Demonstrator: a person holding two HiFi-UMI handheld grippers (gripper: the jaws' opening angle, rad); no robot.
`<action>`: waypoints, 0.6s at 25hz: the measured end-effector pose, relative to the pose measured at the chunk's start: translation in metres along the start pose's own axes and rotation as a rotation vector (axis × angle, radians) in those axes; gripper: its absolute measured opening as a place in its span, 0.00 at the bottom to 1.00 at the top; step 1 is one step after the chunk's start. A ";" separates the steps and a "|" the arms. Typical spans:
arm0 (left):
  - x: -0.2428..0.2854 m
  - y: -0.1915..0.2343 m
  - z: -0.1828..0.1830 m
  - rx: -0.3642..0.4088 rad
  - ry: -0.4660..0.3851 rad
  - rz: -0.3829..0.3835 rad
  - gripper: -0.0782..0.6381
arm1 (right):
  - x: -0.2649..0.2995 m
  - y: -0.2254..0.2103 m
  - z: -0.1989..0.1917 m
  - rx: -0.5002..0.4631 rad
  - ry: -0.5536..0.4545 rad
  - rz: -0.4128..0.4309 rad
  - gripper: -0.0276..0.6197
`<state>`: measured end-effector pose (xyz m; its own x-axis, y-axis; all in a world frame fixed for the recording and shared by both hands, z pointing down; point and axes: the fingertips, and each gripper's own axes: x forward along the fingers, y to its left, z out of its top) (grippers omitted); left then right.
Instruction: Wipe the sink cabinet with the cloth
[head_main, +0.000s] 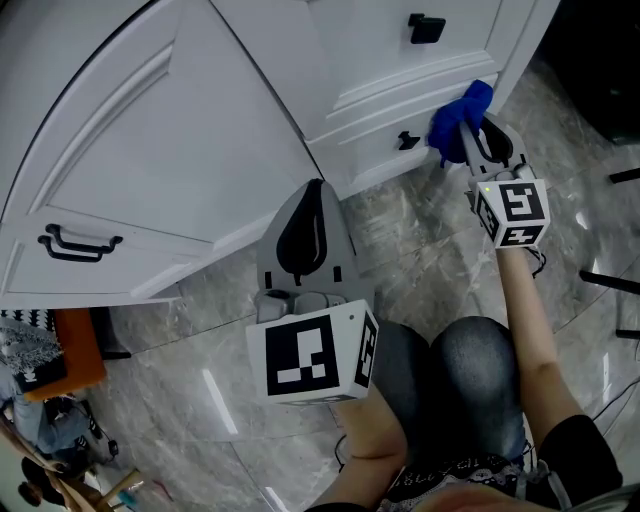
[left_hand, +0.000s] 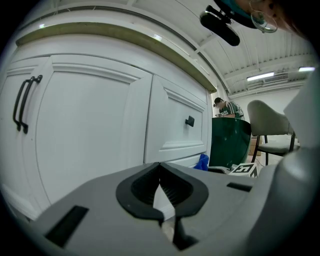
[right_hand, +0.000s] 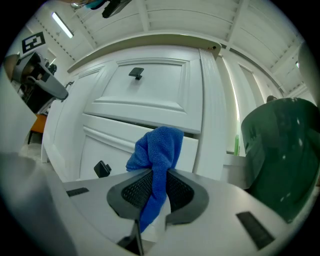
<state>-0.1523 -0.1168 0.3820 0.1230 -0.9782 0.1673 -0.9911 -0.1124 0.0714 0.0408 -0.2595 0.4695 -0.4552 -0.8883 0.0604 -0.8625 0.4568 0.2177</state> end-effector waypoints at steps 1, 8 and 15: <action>0.000 0.000 0.000 0.000 0.001 0.001 0.12 | 0.000 -0.001 0.000 -0.021 0.001 0.002 0.16; 0.006 -0.002 -0.004 -0.003 0.007 -0.011 0.12 | -0.005 -0.021 -0.003 -0.052 0.013 -0.044 0.16; 0.008 -0.001 -0.006 -0.012 0.008 -0.022 0.12 | -0.009 -0.062 -0.012 0.010 0.044 -0.151 0.16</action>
<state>-0.1497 -0.1236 0.3888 0.1449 -0.9741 0.1737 -0.9875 -0.1314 0.0872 0.1008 -0.2806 0.4668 -0.3102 -0.9481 0.0700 -0.9226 0.3180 0.2182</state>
